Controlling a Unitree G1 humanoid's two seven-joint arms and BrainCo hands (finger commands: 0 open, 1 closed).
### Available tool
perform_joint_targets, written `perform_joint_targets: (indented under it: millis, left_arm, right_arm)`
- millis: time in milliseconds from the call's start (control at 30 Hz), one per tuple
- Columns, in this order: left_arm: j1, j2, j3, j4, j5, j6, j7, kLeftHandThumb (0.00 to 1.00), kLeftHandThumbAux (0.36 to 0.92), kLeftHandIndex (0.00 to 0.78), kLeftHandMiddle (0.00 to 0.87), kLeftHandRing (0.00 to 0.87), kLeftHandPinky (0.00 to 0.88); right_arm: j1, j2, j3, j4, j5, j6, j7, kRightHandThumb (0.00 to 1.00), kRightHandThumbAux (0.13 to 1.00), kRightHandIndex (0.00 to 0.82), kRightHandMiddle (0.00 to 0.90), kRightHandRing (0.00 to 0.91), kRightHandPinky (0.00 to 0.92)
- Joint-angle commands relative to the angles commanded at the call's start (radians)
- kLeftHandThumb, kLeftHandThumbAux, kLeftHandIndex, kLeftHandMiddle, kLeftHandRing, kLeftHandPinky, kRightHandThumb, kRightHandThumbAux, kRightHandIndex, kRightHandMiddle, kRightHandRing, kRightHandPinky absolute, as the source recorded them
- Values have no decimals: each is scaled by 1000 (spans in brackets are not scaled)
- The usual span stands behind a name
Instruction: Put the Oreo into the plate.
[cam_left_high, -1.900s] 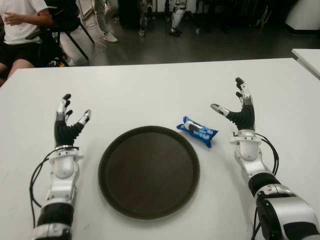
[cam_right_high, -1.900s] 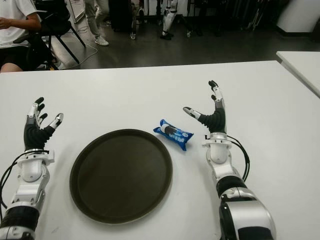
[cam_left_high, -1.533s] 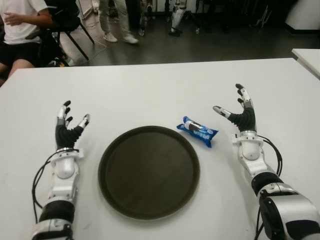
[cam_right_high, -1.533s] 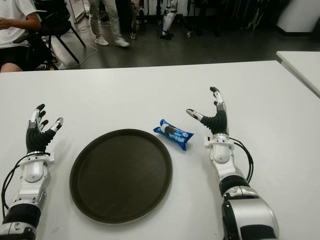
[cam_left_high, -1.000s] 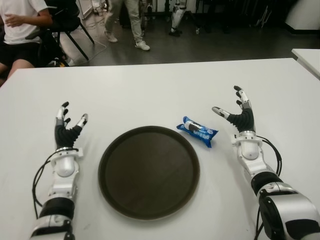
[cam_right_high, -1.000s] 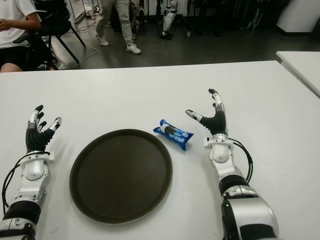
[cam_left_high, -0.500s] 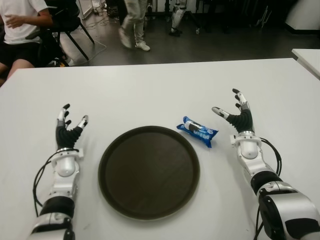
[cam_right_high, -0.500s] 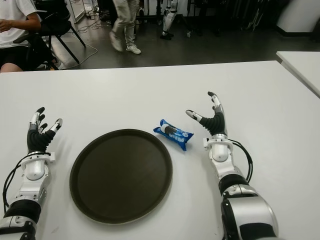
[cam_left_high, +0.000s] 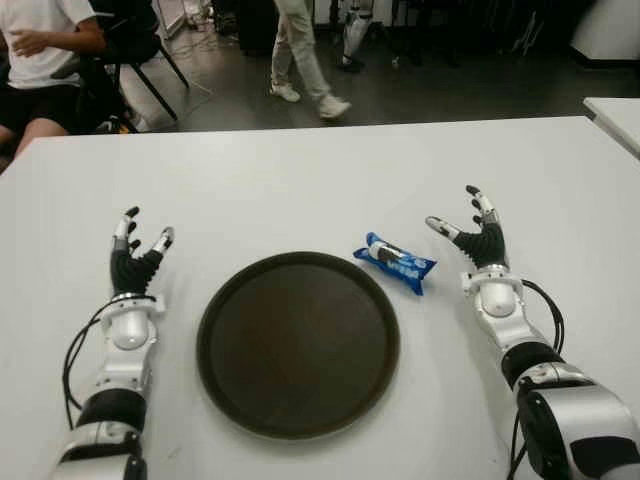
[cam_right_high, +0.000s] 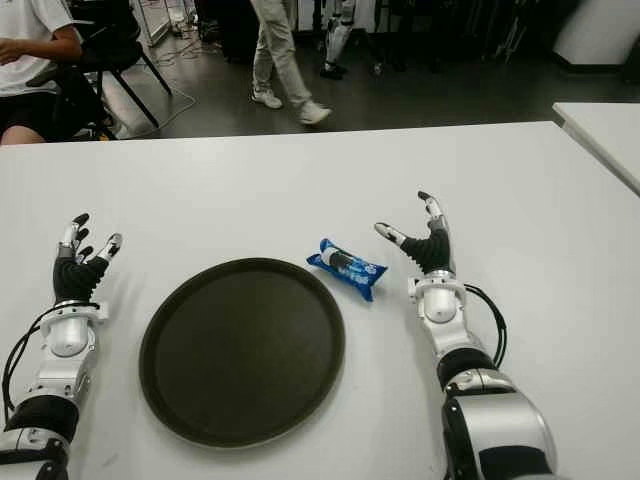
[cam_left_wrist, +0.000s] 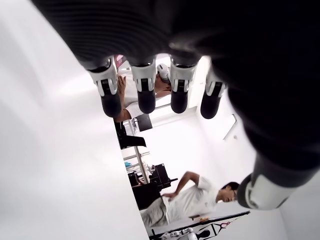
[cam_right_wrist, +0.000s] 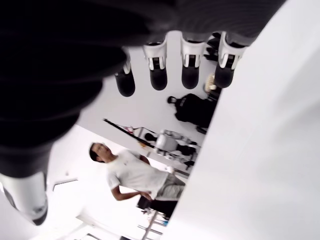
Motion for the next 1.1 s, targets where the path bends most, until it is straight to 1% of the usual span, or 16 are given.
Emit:
perform_joint_targets:
  millis: [267, 400, 633, 733, 800, 833, 867, 900, 1000, 1033, 1100]
  left_arm:
    - [11, -10, -2, -41, -11, 31, -4, 0, 587, 36, 31, 1, 2]
    - [15, -13, -2, -54, -15, 37, -5, 0, 613, 47, 41, 2, 0]
    - [19, -14, -5, -62, -17, 43, -8, 0, 625, 52, 47, 6, 0]
    - [18, -16, -3, -61, -22, 43, -10, 0, 627, 52, 47, 7, 0]
    - [18, -17, -2, -61, -23, 44, -8, 0, 634, 53, 50, 10, 0]
    - [17, -17, -2, -60, -23, 45, -7, 0, 635, 53, 50, 10, 0]
    - [17, -16, -3, -60, -22, 46, -6, 0, 636, 53, 50, 12, 0]
    - [17, -15, -4, -60, -21, 47, -5, 0, 635, 53, 48, 11, 0]
    - [18, -17, -8, -63, -15, 48, -1, 0, 628, 50, 44, 8, 0]
    - [18, -18, -9, -64, -13, 48, 0, 0, 625, 50, 46, 8, 0]
    - [18, -21, -11, -66, -11, 46, 2, 0, 624, 50, 47, 8, 0]
  right_arm:
    - [9, -4, 7, -25, -10, -1, -4, 0, 652, 0, 0, 0, 30]
    - [14, -9, 15, -40, -20, 8, -15, 0, 698, 0, 3, 0, 27]
    - [19, -13, 22, -62, -26, 18, -13, 0, 767, 0, 17, 22, 60]
    - [21, -14, 27, -71, -29, 28, -16, 0, 778, 0, 22, 32, 73]
    - [23, -15, 28, -76, -29, 32, -17, 0, 778, 0, 43, 70, 154]
    - [23, -15, 28, -76, -29, 35, -18, 0, 778, 0, 46, 75, 165]
    - [23, -15, 28, -78, -28, 39, -19, 0, 778, 0, 57, 100, 206]
    - [24, -14, 28, -80, -27, 42, -20, 0, 776, 0, 72, 130, 227]
    - [27, -15, 28, -91, -27, 50, -23, 0, 772, 0, 65, 125, 186]
    - [27, -17, 28, -93, -27, 51, -23, 0, 776, 0, 102, 170, 215]
    - [28, -19, 29, -98, -28, 54, -23, 0, 775, 0, 135, 207, 239]
